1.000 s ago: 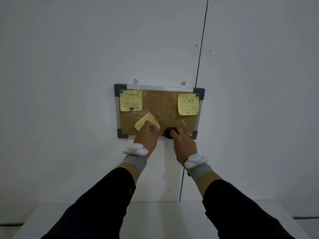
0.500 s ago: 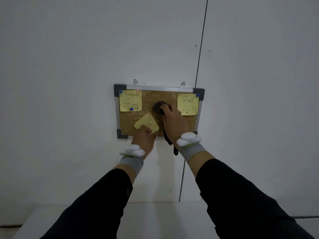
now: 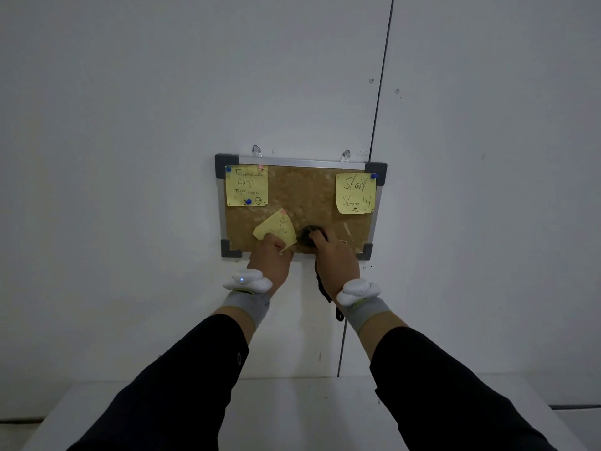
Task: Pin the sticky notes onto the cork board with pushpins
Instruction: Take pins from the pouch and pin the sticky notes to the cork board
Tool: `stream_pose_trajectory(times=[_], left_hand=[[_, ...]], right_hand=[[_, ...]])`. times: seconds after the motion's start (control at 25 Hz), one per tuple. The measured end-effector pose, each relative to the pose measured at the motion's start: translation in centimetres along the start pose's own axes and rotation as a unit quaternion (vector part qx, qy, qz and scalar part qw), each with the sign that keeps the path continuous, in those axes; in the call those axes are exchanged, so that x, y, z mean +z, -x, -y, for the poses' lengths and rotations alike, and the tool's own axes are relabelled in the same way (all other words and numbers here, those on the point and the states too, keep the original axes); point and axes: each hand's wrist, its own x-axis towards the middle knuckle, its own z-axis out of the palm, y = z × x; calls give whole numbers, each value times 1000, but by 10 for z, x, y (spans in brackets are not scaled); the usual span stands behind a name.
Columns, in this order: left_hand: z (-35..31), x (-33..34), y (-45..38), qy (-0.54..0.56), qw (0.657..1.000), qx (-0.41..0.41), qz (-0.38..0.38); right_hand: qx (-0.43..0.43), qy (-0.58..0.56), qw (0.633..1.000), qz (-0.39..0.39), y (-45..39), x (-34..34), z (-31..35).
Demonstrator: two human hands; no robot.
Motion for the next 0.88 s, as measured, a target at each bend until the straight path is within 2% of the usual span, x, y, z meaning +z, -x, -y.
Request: stream_pose_trajectory(times=[0.16,0.28,0.4,0.52,0.72,0.88], left_hand=[[-8,0,4,23,1000,17,3],[-16,0,4,33,999,37,1],[-24,1,2,45,999,29,-8],[-30,6,-1,47,999,10,-25],[-27,11,-3,36,998,39,-32],[-26,11,1,44,997,44,-36]], right_hand=[[24,-27,999,30,5,-4,-2],[40,-103,993,-45,-2,-20,3],[27,-127,983,-132,-22,-38,13],[39,-111,980,-157,-52,-53,26],[43,-5,997,-64,-62,-54,35],[35,83,996,-20,-40,-46,30]])
